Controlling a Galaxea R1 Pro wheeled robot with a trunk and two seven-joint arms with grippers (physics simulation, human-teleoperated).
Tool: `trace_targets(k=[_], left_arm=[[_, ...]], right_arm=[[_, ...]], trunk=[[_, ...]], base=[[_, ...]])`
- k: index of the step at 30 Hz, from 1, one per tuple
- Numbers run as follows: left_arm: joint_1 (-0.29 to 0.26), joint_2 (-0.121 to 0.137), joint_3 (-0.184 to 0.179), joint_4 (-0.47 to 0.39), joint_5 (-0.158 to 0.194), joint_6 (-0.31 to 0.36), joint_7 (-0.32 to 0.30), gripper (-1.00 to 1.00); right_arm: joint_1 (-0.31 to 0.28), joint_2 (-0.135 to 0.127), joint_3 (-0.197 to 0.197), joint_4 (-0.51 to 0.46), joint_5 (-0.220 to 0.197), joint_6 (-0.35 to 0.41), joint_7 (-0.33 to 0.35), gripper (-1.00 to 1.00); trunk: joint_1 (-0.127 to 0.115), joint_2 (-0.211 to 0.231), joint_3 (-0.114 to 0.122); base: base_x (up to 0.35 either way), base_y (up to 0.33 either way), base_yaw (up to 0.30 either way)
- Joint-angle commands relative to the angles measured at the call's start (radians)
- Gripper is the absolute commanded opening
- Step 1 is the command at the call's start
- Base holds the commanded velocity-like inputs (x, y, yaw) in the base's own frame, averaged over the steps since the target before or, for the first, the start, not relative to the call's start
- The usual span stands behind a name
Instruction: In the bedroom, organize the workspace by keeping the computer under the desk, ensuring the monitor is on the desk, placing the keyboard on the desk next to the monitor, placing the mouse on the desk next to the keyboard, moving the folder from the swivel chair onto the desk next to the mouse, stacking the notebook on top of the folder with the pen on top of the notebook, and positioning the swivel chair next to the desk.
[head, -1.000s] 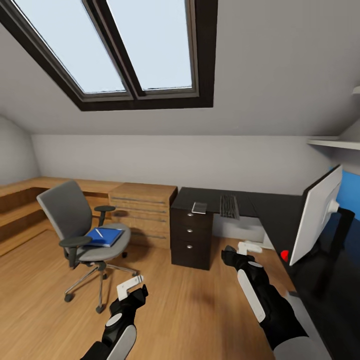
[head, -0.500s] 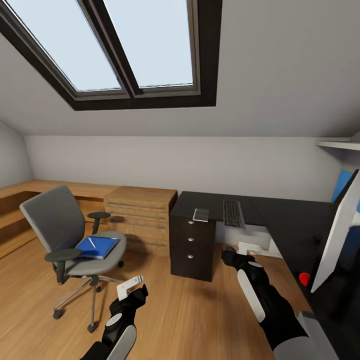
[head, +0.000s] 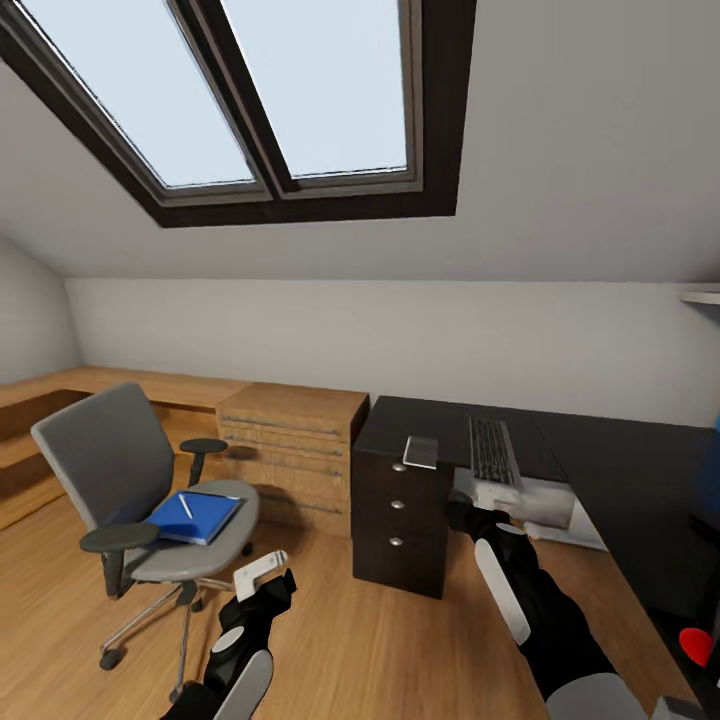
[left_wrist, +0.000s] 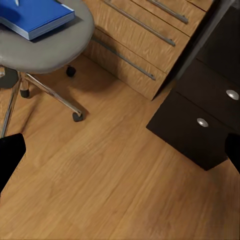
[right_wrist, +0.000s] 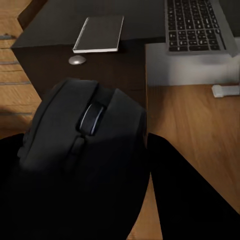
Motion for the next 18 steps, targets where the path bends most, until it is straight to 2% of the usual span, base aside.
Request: trace_targets(k=[1, 9, 13, 18], left_arm=[[-0.001, 0.001, -0.003, -0.001, 0.003, 0.004, 0.007, 1.0], [-0.001, 0.001, -0.003, -0.001, 0.002, 0.003, 0.007, 1.0], [-0.001, 0.002, -0.04, -0.002, 0.002, 0.002, 0.007, 1.0], [-0.001, 0.003, -0.048, -0.003, 0.002, 0.002, 0.009, 1.0]], right_arm=[[-0.001, 0.0, 0.001, -0.002, -0.013, 0.001, -0.007, -1.0], [-0.001, 0.0, 0.001, -0.003, -0.013, 0.001, -0.007, -1.0], [-0.001, -0.001, 0.001, -0.004, -0.014, 0.001, -0.006, -1.0], [-0.001, -0.002, 0.001, -0.004, -0.013, 0.003, -0.006, -1.0]], trunk=[[0.001, -0.001, 0.0], [0.001, -0.001, 0.008], [0.001, -0.001, 0.009], [0.001, -0.001, 0.009]], base=[[0.328, 0.0, 0.193], [0.328, 0.02, 0.175], [0.328, 0.03, 0.025], [0.328, 0.014, 0.002]])
